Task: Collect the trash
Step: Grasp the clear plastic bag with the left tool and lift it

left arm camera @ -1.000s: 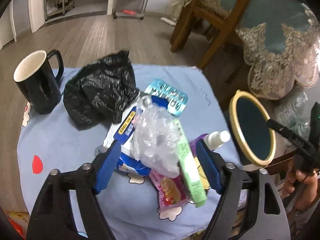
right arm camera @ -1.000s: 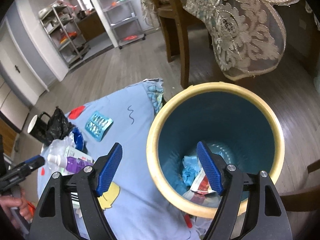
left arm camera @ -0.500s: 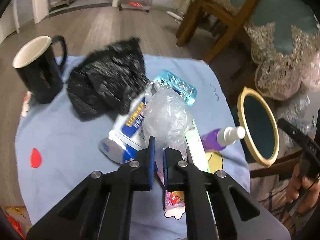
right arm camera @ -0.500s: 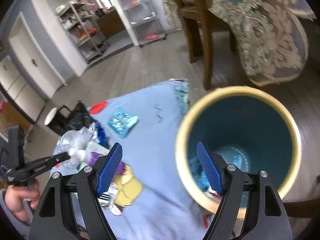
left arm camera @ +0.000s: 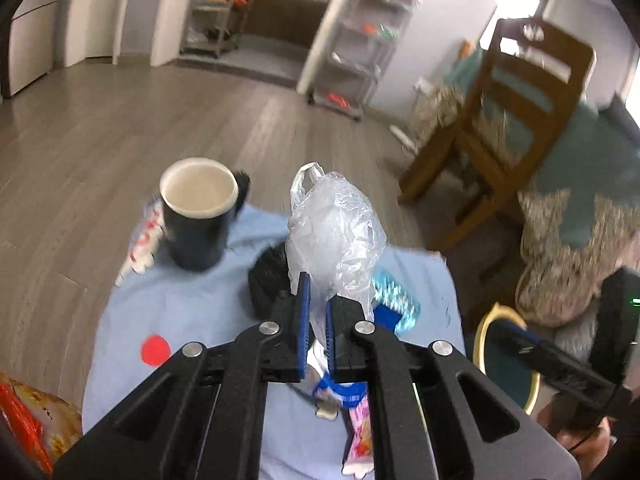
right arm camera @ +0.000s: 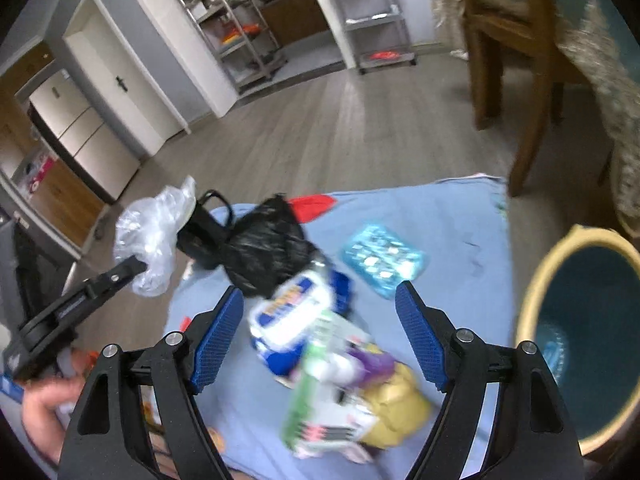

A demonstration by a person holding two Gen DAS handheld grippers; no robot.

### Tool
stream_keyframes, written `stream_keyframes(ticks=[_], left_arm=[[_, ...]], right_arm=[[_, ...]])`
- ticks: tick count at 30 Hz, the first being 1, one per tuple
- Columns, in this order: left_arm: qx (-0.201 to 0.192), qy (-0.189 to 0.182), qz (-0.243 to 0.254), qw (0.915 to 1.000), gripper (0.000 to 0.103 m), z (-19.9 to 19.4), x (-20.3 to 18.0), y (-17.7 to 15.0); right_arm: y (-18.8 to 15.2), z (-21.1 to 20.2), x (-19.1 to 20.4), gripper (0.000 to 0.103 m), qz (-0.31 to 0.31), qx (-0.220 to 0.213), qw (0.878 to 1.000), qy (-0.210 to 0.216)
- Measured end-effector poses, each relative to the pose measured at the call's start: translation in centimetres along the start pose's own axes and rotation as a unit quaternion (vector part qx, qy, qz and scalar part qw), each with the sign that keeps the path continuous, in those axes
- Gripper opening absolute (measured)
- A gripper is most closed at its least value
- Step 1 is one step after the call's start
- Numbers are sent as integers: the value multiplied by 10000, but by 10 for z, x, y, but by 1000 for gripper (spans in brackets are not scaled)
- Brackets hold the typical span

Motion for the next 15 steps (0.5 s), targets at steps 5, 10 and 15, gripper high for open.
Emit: stream_keyframes(ticks=[5,10,15], left_arm=[[-356,-83,-261,9990,6,-23,15,14],[-442,-330,-628,9965,6,-33,34,22],[-485,-615,-817,9936,6,-41,44,24]], right_arm=[[30,39,45,87,22,284,9996,-58],[57,91,68,87,30,583,9972,-468],[81,136,65,87,157,802,9934,-803]])
Point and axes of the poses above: each gripper's, at about its wrist camera, not at the fingertips, and z roughly the way its jaws point, x to its left, y to its top, the point moved 1 cm from there along z, roughly the way its jaws point, and after that the axes turned 11 degrees about x, right-handed, at the moved point
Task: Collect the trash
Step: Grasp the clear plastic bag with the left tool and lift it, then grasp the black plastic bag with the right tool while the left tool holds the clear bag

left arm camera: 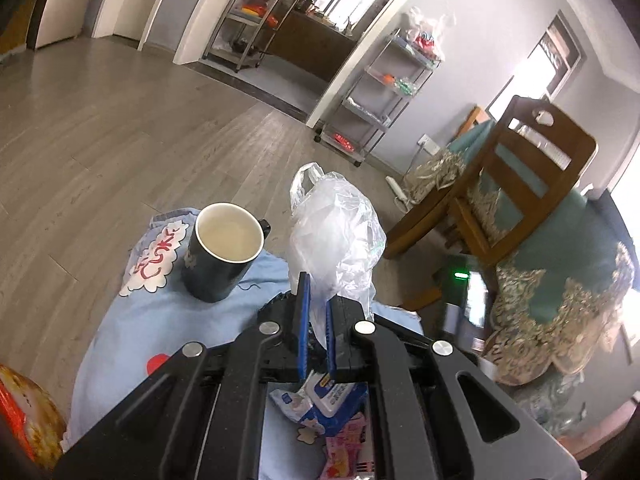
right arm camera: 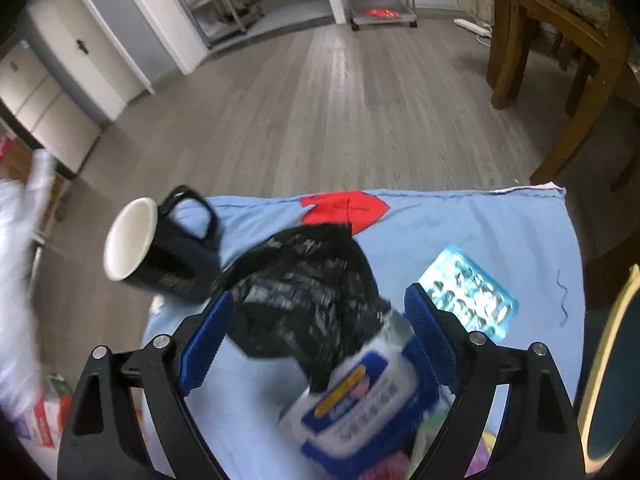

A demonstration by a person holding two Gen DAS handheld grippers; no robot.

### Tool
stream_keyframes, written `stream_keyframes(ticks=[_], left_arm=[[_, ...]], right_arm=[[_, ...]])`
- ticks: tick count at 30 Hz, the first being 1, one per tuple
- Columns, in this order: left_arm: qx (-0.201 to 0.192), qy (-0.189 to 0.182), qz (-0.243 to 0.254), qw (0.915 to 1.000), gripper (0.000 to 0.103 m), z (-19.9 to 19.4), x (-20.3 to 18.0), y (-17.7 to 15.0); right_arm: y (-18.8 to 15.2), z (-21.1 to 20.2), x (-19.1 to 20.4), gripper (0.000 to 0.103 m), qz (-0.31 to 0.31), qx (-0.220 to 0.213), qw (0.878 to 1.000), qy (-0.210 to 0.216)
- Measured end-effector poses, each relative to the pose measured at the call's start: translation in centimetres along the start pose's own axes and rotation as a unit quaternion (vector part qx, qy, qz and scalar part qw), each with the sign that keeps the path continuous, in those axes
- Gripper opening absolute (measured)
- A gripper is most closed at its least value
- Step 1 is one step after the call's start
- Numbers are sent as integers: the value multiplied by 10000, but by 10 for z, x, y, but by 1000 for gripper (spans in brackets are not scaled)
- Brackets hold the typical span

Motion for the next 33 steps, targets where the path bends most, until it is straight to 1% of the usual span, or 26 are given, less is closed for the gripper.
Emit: stream_keyframes(ticks=[3,4,5,6,7,8,10,11,14,16,19,21,22,23,25,28,33], left_arm=[[16,-108,-51,9999,6,0,2,0],[34,-124,-57,9999,6,1,1,0],[57,-140,-64,9999,6,3,1,0],[83,-167,-75,9998,6,4,1,0],[101,-188,-80,9997,6,6,0,0],[108,-193,-77,9997,6,7,0,0],[114,-186,-52,9997,6,9,-1,0],[116,-180,-52,9998,6,9,-2,-1],[109,-133,-68,9998,6,10,-2,-1],[98,-115,-93,9998,6,10,0,-1],[76,-82,-128,9999,6,9,3,-1],[76,-90,-151,9998,6,7,4,-1],[69,-82,-150,9998,6,6,4,-1],[65,-83,-161,9998,6,6,5,-1],[61,-104,-204,9997,6,4,8,-1],[54,-144,-234,9996,6,3,9,-1],[51,-228,-189,9995,6,1,5,1]], right_arm=[[8,18,-2,87,101,158,9998,53],[8,21,-1,77,98,189,9997,90],[7,25,0,60,64,231,9996,129],[5,29,1,51,18,309,9994,152],[3,31,2,31,-10,343,9992,194],[-1,31,3,16,-71,350,9989,300],[-8,26,7,3,-182,292,9985,422],[-13,23,8,1,-221,250,9981,516],[-24,8,11,1,-262,99,9964,798],[-30,-2,12,1,-336,12,9955,884],[-33,-7,9,2,-257,30,9966,787],[-30,-5,7,22,-182,155,9964,819],[-29,-4,8,53,-180,166,9965,797],[-29,-4,8,72,-182,116,9971,728],[-26,-2,8,76,-181,2,9975,680],[-18,13,9,77,-129,152,9981,585],[-10,46,15,80,-176,431,9985,302]])
Point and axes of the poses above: each gripper's, at about its wrist camera, not at the fingertips, and z roughly the way its jaws point, x to its left, y to its top, the point moved 1 cm from there along z, roughly the way its jaws point, and after that the axes turned 11 degrees about x, right-handed, at the moved point
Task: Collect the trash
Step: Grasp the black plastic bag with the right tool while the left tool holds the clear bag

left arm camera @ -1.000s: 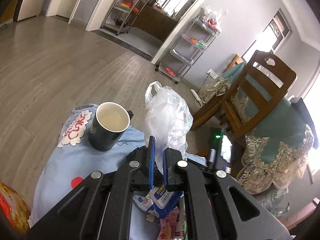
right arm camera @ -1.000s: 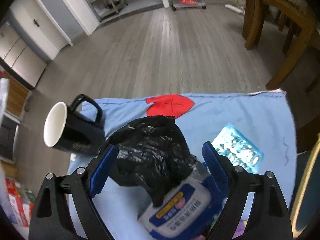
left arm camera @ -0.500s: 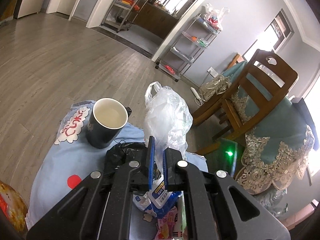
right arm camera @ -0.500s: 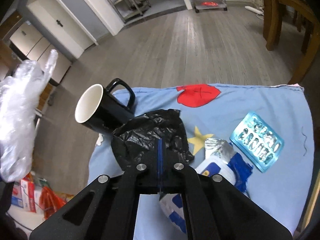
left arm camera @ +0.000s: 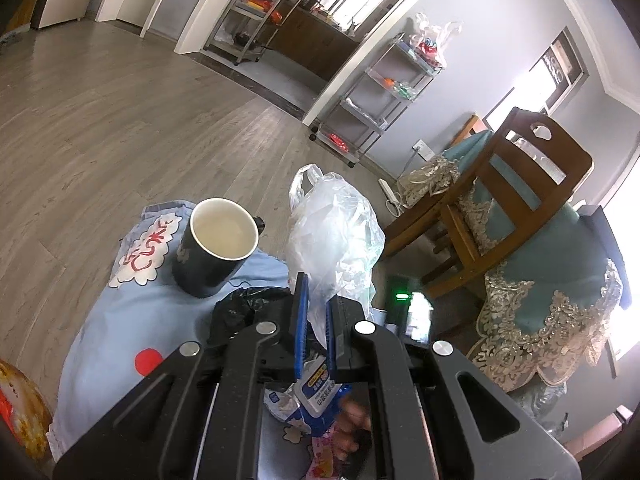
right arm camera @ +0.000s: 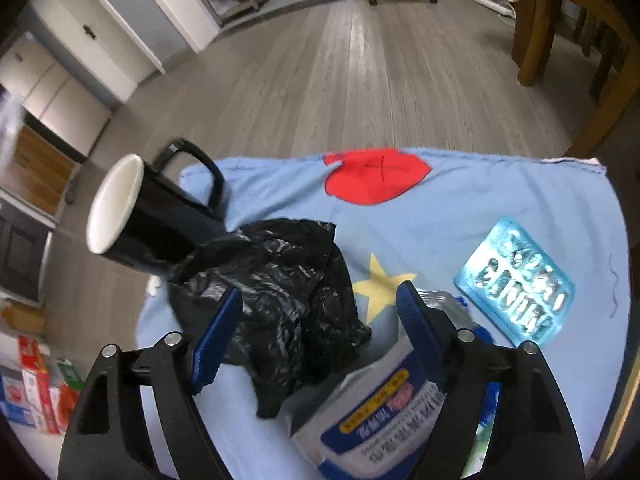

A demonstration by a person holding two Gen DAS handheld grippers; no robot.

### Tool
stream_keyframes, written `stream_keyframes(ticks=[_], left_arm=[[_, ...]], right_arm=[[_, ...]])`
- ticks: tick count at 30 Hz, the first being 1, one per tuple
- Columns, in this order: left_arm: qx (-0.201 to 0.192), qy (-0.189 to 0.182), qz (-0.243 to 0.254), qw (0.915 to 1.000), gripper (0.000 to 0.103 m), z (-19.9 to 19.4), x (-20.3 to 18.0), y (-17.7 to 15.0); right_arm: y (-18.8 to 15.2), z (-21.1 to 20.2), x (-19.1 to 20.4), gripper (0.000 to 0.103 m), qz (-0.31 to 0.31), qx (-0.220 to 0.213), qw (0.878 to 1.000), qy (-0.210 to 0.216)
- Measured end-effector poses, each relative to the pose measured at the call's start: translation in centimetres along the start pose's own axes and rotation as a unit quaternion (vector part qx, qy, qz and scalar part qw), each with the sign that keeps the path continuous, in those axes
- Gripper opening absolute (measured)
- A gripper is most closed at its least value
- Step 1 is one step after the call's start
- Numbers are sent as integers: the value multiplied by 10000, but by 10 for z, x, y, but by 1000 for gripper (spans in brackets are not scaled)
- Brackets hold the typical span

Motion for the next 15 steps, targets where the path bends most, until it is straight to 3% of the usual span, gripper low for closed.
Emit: stream_keyframes(ticks=[3,5,7,8,9,15], left_arm=[[37,-28,15,10000,6,2,-1,0],[67,-34,23,10000,6,4,-3,0],[76,-24,28,10000,6,5,-3,0],[76,-21,26,10000,6,5,-3,0],[76,-14,29,10000,6,6,-3,-1],[87,31,88,9999,6,9,-8,-2]], right_arm=[[-1,12,4,77,-28,63,9999,-132],[-5,17,10,37,-246,58,9995,-191],[-8,20,13,28,-338,76,9993,-145],[-11,16,13,13,-363,-20,9993,-70],[-14,13,13,8,-359,-32,9993,-16],[-34,-20,12,5,-271,-373,9982,390]])
Point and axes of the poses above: each gripper's, at about its wrist camera, not at the fingertips, and z roughly the way its jaws point, x to its left, y to its top, the point moved 1 cm from there along z, roughly the way its jaws point, and after that the axes turned 11 degrees about x, right-handed, at the moved point
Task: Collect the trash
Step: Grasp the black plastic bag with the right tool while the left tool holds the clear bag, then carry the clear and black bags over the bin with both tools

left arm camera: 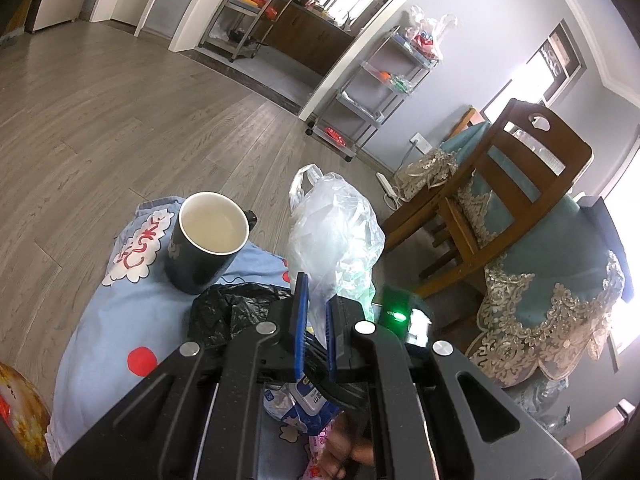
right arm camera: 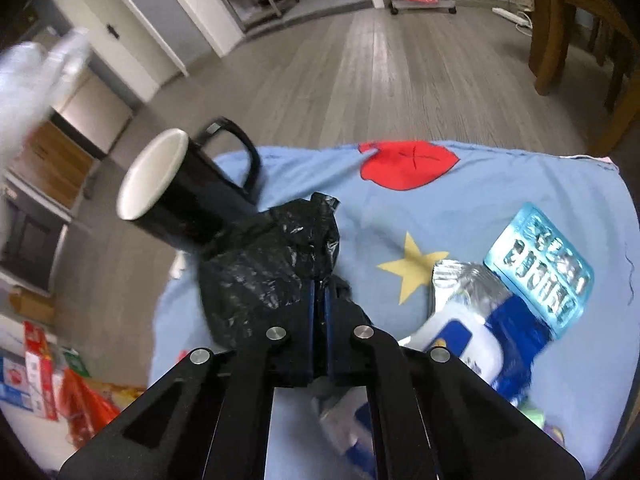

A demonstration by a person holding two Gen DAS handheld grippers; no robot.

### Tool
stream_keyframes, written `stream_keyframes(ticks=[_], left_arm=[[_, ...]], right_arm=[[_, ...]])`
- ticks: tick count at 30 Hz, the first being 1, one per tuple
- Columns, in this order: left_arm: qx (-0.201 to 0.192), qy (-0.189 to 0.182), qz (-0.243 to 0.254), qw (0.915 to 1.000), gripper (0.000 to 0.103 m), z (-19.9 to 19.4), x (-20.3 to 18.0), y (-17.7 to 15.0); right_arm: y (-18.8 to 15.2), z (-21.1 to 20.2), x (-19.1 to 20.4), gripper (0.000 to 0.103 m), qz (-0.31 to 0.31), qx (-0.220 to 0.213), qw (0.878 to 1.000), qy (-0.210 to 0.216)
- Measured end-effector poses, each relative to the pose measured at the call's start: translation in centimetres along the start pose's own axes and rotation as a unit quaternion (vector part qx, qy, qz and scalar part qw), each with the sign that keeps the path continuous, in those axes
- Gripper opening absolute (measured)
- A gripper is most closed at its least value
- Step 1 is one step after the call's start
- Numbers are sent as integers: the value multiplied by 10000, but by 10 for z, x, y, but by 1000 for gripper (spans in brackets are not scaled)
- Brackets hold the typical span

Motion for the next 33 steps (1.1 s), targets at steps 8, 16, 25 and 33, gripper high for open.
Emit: stream_keyframes(ticks=[8,16,25,33], left_arm=[[-78,40,-19,10000,6,-4,4,1],[-145,156,27,9998,6,-8,4,-1],[-55,98,288,9995,6,-1,-7,-6],[-108,-183,815,9964,6,8,-38,-18]], right_arm=[[-23,-60,4,5,65,-580,9971,482],[-46,-116,-14,5,158,-1047,9921,673],[-61,-181,-58,5,432,-1610,9833,732],[-80,-241,-121,5,920,-2201,9694,579]])
Point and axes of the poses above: each gripper's, at about its wrist camera, not at the fingertips, and z roughly the way its jaws point, x to its left, y to its top, the point moved 1 cm from there along z, roughly the way its jaws point, and after that the axes turned 11 degrees about x, right-handed, at the moved point
